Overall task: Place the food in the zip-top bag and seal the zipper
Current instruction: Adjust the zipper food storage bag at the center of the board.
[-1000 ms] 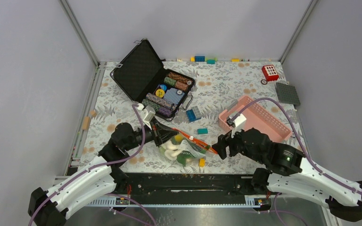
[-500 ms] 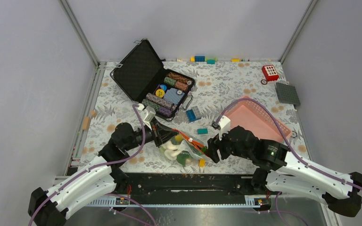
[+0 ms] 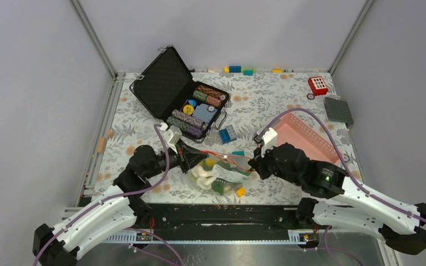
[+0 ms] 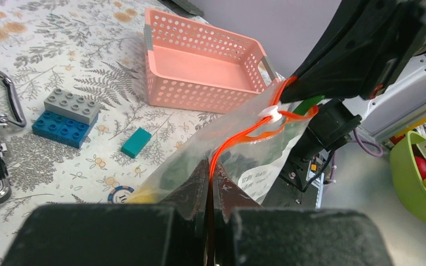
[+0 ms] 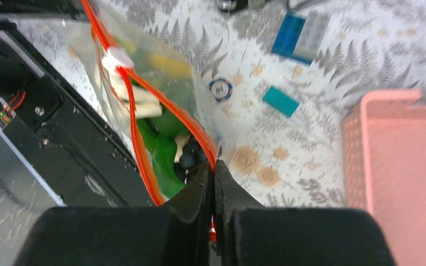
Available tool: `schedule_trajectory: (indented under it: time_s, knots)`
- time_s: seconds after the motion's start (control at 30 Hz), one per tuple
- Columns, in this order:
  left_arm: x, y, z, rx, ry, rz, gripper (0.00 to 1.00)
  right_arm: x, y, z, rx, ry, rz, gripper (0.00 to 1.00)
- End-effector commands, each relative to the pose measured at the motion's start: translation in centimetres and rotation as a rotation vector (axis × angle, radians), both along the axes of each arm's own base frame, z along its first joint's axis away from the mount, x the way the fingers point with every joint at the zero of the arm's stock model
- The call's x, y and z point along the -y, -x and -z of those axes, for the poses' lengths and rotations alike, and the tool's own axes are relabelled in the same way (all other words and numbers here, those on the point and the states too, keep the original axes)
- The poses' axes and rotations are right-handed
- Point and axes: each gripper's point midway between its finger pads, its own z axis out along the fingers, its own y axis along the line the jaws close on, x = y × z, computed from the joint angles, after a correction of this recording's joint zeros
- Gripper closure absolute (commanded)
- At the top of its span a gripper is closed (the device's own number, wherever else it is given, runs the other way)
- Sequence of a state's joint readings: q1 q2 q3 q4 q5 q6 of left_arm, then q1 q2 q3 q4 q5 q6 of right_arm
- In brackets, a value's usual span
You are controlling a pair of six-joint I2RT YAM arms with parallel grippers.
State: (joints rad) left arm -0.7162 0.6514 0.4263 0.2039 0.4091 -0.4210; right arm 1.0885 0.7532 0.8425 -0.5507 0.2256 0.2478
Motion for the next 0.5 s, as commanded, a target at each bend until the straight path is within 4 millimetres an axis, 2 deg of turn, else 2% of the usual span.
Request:
schedule_trajectory:
  time_s: [0.0, 0.17, 0.23, 0.4, 0.43, 0.47]
  knots:
    - [-1.1, -0.9, -5.9, 0.16, 0.09, -0.081, 1.0, -0.9, -2.3, -5.9, 0.169, -0.06, 0.014, 1.0]
    - [-2.6, -2.6, -6.5, 0.168, 0.073, -0.212, 1.0, -2.1, -3.7, -9.3, 0.243, -0.039, 0.012, 1.0]
    - [-3.1, -3.0, -6.4, 0.172, 0.055, -0.243, 1.0, -1.7, -4.2, -10.0, 0.259, -0.007, 0.03, 1.0]
    - [-4.3, -3.8, -6.4, 0.188, 0.052, -0.328, 1.0, -0.2, -4.5, -9.9, 0.291, 0.119, 0.022, 1.0]
    - [-4.5, -3.9, -6.5, 0.188, 0.052, -0.338, 0.98, -0.2, -4.5, -9.7, 0.295, 0.131, 0.007, 1.0]
    - [-4.5, -4.0, -6.4, 0.185, 0.045, -0.343, 0.89, -0.4, -4.3, -9.5, 0.293, 0.136, -0.013, 1.0]
